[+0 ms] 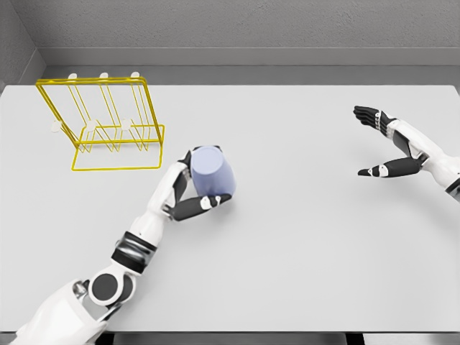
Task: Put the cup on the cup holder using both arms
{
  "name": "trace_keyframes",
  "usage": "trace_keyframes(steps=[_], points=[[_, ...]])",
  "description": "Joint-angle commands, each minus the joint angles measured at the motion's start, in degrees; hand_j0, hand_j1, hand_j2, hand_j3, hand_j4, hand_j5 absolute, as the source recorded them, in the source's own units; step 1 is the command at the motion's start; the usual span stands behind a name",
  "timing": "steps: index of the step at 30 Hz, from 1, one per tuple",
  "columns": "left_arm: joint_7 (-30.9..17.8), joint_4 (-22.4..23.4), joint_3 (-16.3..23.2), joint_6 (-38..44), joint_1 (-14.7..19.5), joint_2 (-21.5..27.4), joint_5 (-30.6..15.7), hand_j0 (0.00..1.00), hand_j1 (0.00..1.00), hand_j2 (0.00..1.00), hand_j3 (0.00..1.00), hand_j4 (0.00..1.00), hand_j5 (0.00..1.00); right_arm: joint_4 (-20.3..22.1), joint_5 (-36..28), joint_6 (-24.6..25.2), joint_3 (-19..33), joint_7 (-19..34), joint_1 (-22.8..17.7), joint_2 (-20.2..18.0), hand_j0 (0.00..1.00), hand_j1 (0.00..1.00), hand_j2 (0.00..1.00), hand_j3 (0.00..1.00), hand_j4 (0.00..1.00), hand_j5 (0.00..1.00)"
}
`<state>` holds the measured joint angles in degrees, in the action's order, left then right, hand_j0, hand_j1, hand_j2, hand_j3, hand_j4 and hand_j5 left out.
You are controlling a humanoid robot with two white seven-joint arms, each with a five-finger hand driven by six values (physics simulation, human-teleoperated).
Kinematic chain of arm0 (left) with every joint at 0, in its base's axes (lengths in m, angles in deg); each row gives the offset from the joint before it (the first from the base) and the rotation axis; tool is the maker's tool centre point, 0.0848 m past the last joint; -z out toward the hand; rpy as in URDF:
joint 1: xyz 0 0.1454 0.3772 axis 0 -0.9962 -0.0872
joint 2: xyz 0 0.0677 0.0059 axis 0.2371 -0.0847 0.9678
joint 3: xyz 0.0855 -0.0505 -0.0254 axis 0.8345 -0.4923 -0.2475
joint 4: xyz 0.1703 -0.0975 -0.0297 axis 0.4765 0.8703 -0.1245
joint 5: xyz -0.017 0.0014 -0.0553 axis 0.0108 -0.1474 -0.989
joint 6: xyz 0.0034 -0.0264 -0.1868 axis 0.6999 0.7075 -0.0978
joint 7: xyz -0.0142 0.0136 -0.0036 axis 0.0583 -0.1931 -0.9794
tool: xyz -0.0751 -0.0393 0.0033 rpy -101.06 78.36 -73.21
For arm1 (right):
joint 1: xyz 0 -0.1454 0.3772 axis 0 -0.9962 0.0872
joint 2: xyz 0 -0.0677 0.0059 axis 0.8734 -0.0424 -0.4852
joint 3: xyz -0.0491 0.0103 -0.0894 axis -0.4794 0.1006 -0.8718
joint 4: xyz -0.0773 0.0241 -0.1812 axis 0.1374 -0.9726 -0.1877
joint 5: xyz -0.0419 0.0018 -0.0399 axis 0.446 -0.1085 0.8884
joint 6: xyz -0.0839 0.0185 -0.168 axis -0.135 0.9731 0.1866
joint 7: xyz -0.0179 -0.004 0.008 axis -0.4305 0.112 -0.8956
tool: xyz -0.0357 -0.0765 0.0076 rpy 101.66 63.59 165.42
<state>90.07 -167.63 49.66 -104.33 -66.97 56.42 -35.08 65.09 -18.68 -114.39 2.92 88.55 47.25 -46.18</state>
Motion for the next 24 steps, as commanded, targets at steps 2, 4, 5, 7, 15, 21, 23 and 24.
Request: trace_keyframes(steps=[2,4,5,7,15,21,23,24], points=[[-0.02,-0.53,-1.15,-0.57,-0.09,0.22,0.13,0.67,0.67,0.67,0.67,0.67,0.67,0.05,-0.42,0.08,0.01,-0.01,0.0,0.0,1.0,1.0,1.0,1.0,1.0,1.0],[-0.19,-0.79,-1.5,-1.36,-0.09,0.3,0.13,0.67,0.67,0.67,0.67,0.67,0.67,0.05,-0.42,0.08,0.01,-0.01,0.09,0.0,1.0,1.0,1.0,1.0,1.0,1.0],[-0.28,-1.05,-1.94,-1.36,-0.18,0.57,0.05,0.67,0.67,0.67,0.67,0.67,0.67,0.05,-0.42,0.08,-0.16,-0.01,0.17,0.0,1.0,1.0,1.0,1.0,1.0,1.0],[-0.63,-1.58,-2.9,-1.45,-0.18,0.66,-0.04,0.67,0.67,0.67,0.67,0.67,0.67,0.05,-0.42,0.08,-0.16,-0.01,0.18,0.0,1.0,1.0,1.0,1.0,1.0,1.0],[-1.07,-2.28,-6.07,-4.0,-0.18,1.01,-0.31,0.67,0.67,0.67,0.67,0.67,0.67,-0.04,-0.42,0.08,-0.16,-0.01,0.26,0.0,1.0,1.0,1.0,1.0,1.0,1.0],[-1.07,-2.46,-7.3,-6.37,-0.18,1.36,-0.39,0.66,0.66,0.66,0.66,0.66,0.66,-0.04,-0.42,0.08,-0.6,-0.01,0.35,0.0,1.0,1.0,1.0,1.0,1.0,1.0],[-1.07,-2.46,-7.47,-7.07,-0.18,1.36,-0.39,0.66,0.66,0.66,0.66,0.66,0.66,-0.12,-0.42,0.08,-0.52,-0.01,0.35,0.0,1.0,1.0,1.0,1.0,1.0,1.0],[-1.07,-2.55,-8.09,-7.16,-0.18,1.36,-0.39,0.66,0.66,0.66,0.66,0.66,0.66,-0.04,-0.42,0.08,-0.6,-0.01,0.35,0.0,1.0,1.0,1.0,1.0,1.0,1.0]])
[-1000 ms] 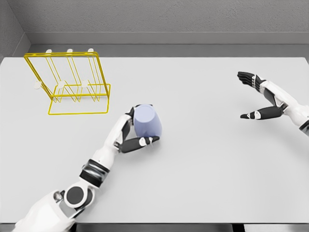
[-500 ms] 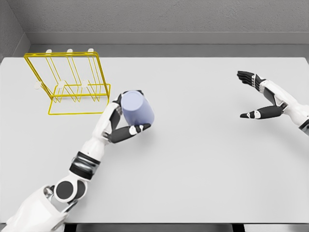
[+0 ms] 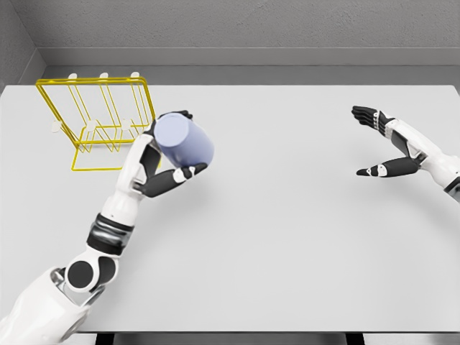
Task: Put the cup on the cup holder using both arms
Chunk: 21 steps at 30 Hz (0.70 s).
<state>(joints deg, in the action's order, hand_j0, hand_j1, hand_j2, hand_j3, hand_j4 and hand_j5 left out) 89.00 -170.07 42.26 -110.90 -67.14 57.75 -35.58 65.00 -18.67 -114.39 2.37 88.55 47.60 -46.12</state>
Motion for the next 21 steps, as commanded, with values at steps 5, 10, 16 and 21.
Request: trace_keyframes(steps=[5,10,16,21], points=[[0.0,-0.37,-1.48,-1.56,0.0,0.3,0.02,0.66,0.66,0.66,0.66,0.66,0.66,0.06,-0.42,0.16,-0.14,-0.01,0.26,-0.06,1.0,1.0,1.0,1.0,1.0,1.0],[0.09,-0.46,-1.66,-2.18,-0.09,0.65,0.02,0.66,0.66,0.66,0.66,0.66,0.66,-0.03,-0.42,0.16,-0.49,-0.01,0.35,-0.06,1.0,1.0,1.0,1.0,1.0,1.0],[0.18,-0.46,-3.15,-2.27,-0.18,1.88,-0.16,0.66,0.66,0.66,0.66,0.66,0.66,-0.03,-0.42,0.16,-0.58,-0.01,0.44,-0.06,1.0,1.0,1.0,1.0,1.0,1.0],[0.18,-0.46,-4.91,-2.18,-0.88,2.67,-0.25,0.66,0.66,0.66,0.66,0.66,0.66,-0.12,-0.51,0.16,-0.67,-0.01,0.44,-0.06,1.0,1.0,1.0,1.0,1.0,1.0]])
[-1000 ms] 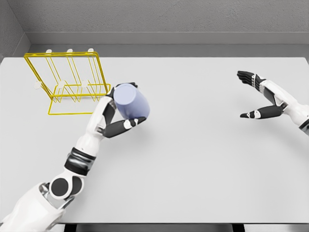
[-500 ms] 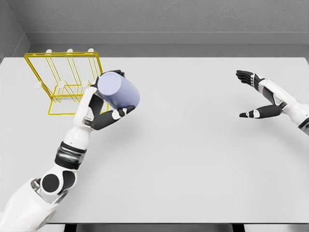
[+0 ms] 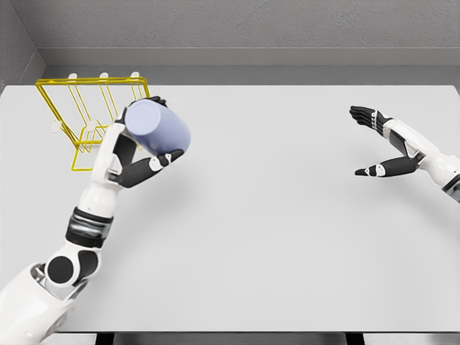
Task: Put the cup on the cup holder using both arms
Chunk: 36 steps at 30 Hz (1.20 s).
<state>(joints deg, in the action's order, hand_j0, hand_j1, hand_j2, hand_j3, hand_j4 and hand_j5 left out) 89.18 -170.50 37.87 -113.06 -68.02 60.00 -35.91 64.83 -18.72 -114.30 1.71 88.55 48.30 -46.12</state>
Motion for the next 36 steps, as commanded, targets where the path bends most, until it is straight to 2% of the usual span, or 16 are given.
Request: trace_keyframes(steps=[1,18,30,32,36], points=[[0.0,-0.04,-0.61,-0.02,0.0,0.51,0.08,0.66,0.66,0.66,0.66,0.66,0.66,-0.39,-0.45,0.08,-0.01,-0.01,0.18,-0.06,1.0,1.0,1.0,1.0,1.0,1.0],[0.0,0.05,-4.56,0.24,-0.44,1.56,-1.23,0.66,0.66,0.66,0.66,0.66,0.66,-0.66,-0.46,0.08,-0.54,-0.01,0.53,0.02,1.0,1.0,1.0,1.0,1.0,1.0],[0.0,1.11,-4.83,1.82,0.35,1.03,-1.32,0.66,0.66,0.66,0.66,0.66,0.66,-1.1,-0.37,0.08,-0.54,-0.01,0.7,0.11,1.0,1.0,1.0,1.0,1.0,1.0],[0.0,1.19,-6.76,3.41,0.09,1.12,-1.23,0.66,0.66,0.66,0.66,0.66,0.66,-1.45,-0.46,0.08,-0.54,-0.01,0.97,0.11,1.0,1.0,1.0,1.0,1.0,1.0],[-0.09,1.19,-7.11,3.41,0.18,1.3,-1.32,0.66,0.66,0.66,0.66,0.66,0.66,-2.24,-0.46,0.08,-0.98,-0.01,1.49,0.11,1.0,1.0,1.0,1.0,1.0,1.0]])
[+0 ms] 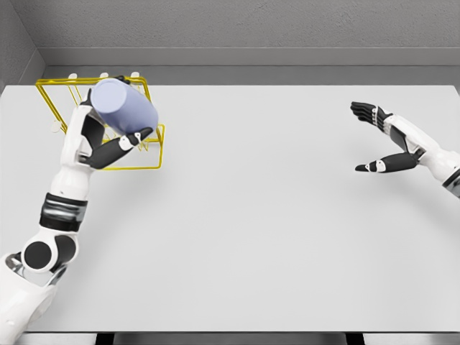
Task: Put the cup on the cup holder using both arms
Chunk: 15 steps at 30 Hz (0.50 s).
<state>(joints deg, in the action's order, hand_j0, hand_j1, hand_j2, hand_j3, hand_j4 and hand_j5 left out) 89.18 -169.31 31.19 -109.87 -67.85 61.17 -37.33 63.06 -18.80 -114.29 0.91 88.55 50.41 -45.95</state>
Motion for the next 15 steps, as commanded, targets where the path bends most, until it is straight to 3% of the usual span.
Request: trace_keyframes(steps=[1,15], points=[[-0.09,0.01,-0.52,0.31,0.09,0.13,0.1,0.66,0.66,0.66,0.66,0.66,0.66,-0.73,-0.37,0.06,-0.97,-0.01,0.09,-0.06,1.0,1.0,1.0,1.0,1.0,1.0],[-0.97,0.36,-2.8,2.33,0.26,-0.4,-0.17,0.66,0.66,0.66,0.66,0.66,0.66,-0.82,-0.29,0.06,-1.33,-0.01,0.09,0.03,1.0,1.0,1.0,1.0,1.0,1.0]])
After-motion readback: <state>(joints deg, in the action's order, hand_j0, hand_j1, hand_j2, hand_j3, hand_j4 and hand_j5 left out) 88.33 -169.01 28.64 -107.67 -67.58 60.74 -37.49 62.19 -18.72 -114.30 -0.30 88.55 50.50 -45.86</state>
